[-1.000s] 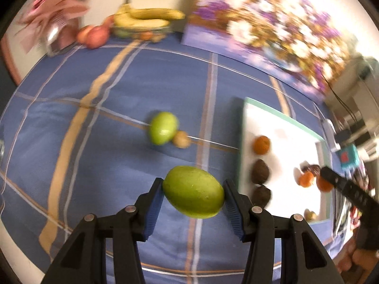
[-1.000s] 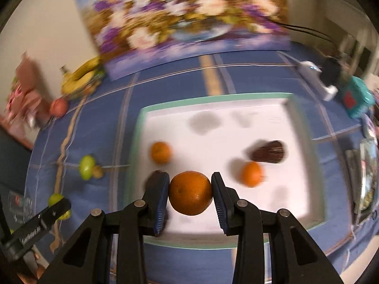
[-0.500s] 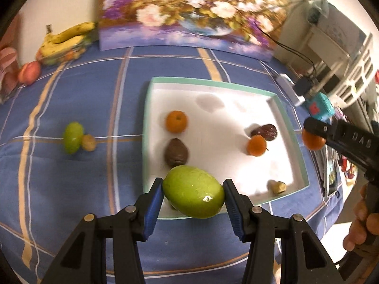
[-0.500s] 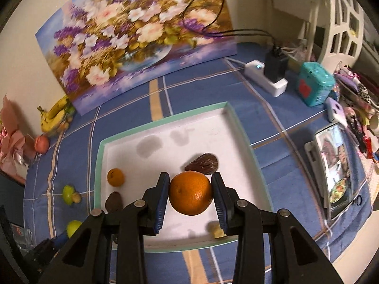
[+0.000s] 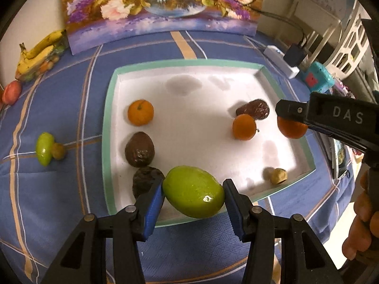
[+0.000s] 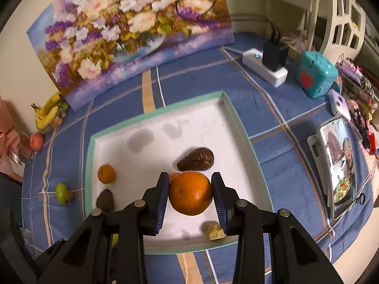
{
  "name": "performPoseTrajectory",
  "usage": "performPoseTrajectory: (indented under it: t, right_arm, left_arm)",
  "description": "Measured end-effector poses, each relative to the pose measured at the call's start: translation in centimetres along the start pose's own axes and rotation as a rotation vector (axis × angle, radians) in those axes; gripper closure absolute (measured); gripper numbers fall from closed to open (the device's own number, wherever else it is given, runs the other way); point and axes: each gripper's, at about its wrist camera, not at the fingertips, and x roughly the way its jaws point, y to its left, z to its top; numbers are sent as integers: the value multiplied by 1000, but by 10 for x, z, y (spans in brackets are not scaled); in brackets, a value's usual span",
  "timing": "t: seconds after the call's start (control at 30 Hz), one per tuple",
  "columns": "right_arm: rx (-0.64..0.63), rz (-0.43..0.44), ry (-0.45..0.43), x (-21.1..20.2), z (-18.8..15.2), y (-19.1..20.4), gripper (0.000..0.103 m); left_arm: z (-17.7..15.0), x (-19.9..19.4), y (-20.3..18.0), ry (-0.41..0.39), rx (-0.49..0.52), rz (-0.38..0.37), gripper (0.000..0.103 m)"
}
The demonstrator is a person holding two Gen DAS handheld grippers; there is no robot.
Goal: Organize fruits
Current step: 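Carry the green mango and the orange over the white tray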
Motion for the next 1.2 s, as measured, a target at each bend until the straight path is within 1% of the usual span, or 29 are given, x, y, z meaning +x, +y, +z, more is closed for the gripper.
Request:
performPoseTrajectory:
  t: [0.1,0.2,0.27,0.67,0.77,1.1,1.2]
  right_arm:
    - [4,-12,41,15,-3,-4,65]
    - [4,-33,82,29,-6,-8,65]
    - [8,-31,109,36,-9,-10,65]
    - [11,-72,193,61,-19,-16,65]
    - [10,-71,191,60,-20,-17,65]
    - [10,-70,192,60,-21,-17,65]
    - [5,-72,193,60,-20,-17,65]
  left_arm:
    - [0,9,0,28,-8,-5,50]
    - [-2,15,-1,46,-5,6,50]
    - [-2,18,-1,55,-4,8,50]
    - [-5,35,7,99,-35,26,50]
    - [-7,36,10,103,-47,18,49]
    - [-5,37,10,118,-37,24,49]
    - [-5,35,10,125,-40,21,47]
